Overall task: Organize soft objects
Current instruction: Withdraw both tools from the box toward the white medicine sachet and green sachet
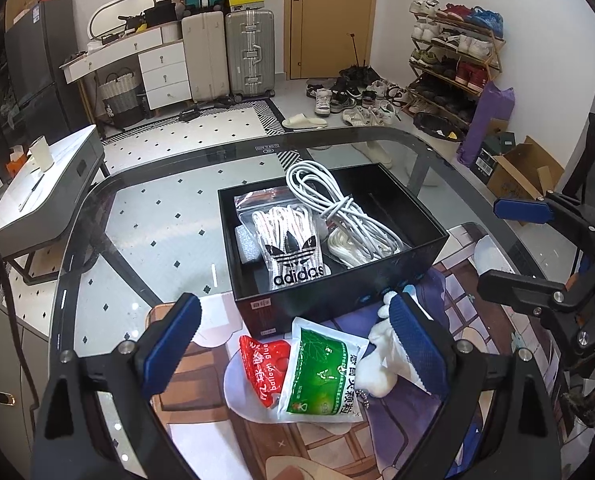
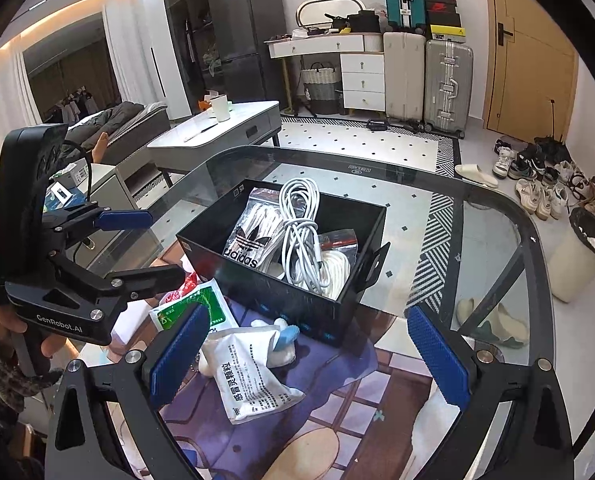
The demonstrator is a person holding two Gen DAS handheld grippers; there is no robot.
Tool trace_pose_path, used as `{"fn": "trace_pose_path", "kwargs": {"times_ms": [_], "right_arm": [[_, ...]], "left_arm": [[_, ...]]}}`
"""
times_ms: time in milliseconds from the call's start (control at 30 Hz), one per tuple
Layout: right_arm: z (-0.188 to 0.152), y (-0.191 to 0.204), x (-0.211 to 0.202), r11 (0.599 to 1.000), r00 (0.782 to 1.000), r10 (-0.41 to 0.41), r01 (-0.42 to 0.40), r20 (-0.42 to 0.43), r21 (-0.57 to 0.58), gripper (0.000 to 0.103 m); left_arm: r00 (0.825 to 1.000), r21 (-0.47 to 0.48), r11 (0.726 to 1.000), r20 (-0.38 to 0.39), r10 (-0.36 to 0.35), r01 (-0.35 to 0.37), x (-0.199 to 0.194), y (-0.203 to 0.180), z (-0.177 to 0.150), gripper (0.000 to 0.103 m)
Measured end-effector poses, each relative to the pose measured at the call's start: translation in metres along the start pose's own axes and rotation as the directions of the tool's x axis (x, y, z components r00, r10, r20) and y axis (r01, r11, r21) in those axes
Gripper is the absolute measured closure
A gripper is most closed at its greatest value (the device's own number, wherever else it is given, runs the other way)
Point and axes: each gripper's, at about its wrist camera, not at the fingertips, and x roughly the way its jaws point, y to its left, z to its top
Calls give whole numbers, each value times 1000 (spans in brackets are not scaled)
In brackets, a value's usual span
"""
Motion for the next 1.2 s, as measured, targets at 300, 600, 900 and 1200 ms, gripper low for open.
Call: {"fn": "trace_pose_path", "kwargs": {"times_ms": [300, 600, 900, 1200], "right_arm": [[-5, 6, 1, 1000, 1000, 10, -10, -11, -15, 2], [-14, 8, 5, 1000, 999, 17, -17, -27, -17, 2], [-26, 11, 17, 999, 998, 23, -25, -59, -27, 2], [-34, 22, 29, 997, 996, 41, -46, -80, -55, 2]], "left_arm": [[1000, 25, 999, 1, -21, 21, -4, -3, -8, 7], [999, 72, 997, -17, -29, 31, -1, -7, -18, 7], [998, 110, 993, -36, -44, 48, 4, -7, -28, 7], [996, 122, 990, -63, -61, 69, 13, -7, -39, 7]]}}
